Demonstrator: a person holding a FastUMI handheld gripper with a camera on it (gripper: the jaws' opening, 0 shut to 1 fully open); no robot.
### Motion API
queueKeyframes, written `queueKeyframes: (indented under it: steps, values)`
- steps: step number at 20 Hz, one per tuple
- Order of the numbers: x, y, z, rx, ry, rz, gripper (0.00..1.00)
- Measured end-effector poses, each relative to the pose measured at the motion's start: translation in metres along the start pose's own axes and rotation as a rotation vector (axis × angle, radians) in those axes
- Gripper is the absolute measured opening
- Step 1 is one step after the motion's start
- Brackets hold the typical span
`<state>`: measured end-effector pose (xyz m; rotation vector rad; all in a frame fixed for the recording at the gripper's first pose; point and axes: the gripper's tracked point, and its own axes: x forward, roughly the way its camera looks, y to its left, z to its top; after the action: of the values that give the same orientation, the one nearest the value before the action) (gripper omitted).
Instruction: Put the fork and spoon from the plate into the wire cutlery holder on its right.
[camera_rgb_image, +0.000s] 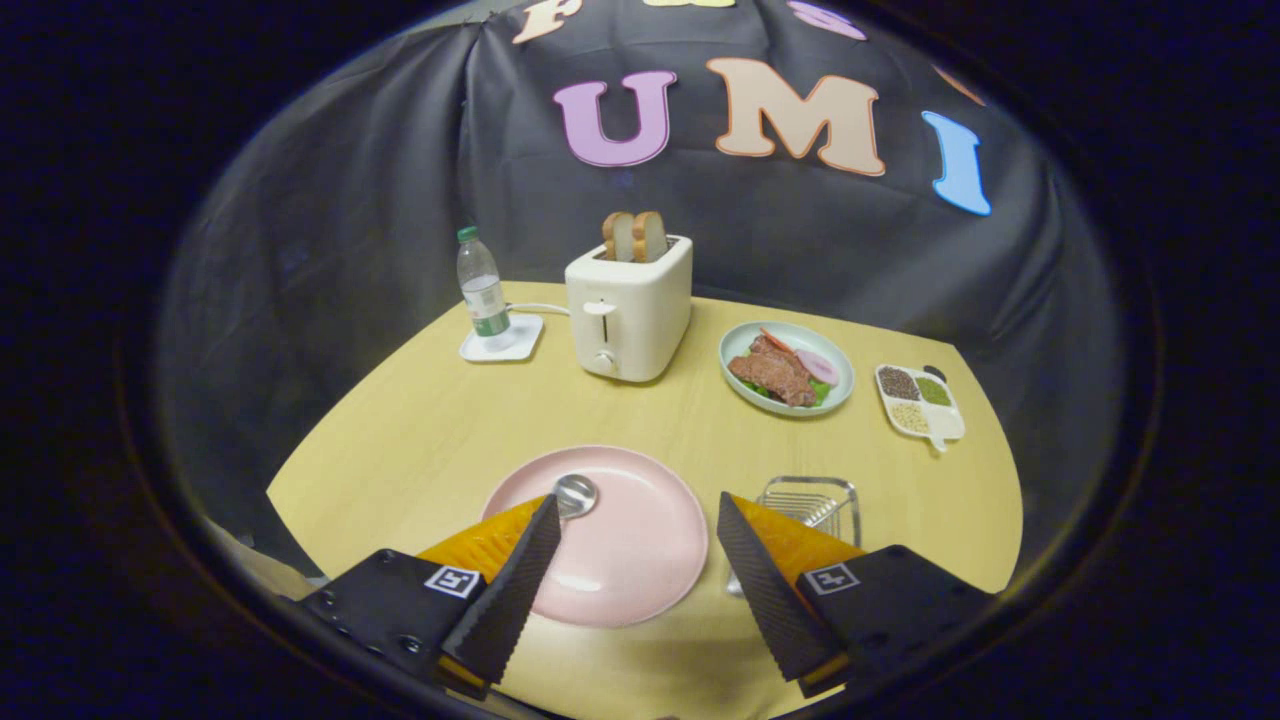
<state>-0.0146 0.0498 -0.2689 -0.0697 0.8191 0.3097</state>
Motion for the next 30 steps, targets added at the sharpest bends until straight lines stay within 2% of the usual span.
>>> queueKeyframes:
  steps: [5, 12, 20, 22, 25, 30]
  values:
    - [0.026, 0.034, -0.035, 0.047, -0.015, -0.030, 1.00]
    - [0.057, 0.057, -0.079, 0.010, 0.063, -0.075, 1.00]
    - [0.073, 0.062, -0.107, -0.050, 0.173, -0.097, 0.22]
    - [0.070, 0.057, -0.106, -0.059, 0.191, -0.090, 0.08]
    - [0.063, 0.057, -0.104, -0.046, 0.216, -0.052, 0.08]
    - [0.041, 0.033, -0.073, -0.075, 0.217, -0.027, 0.08]
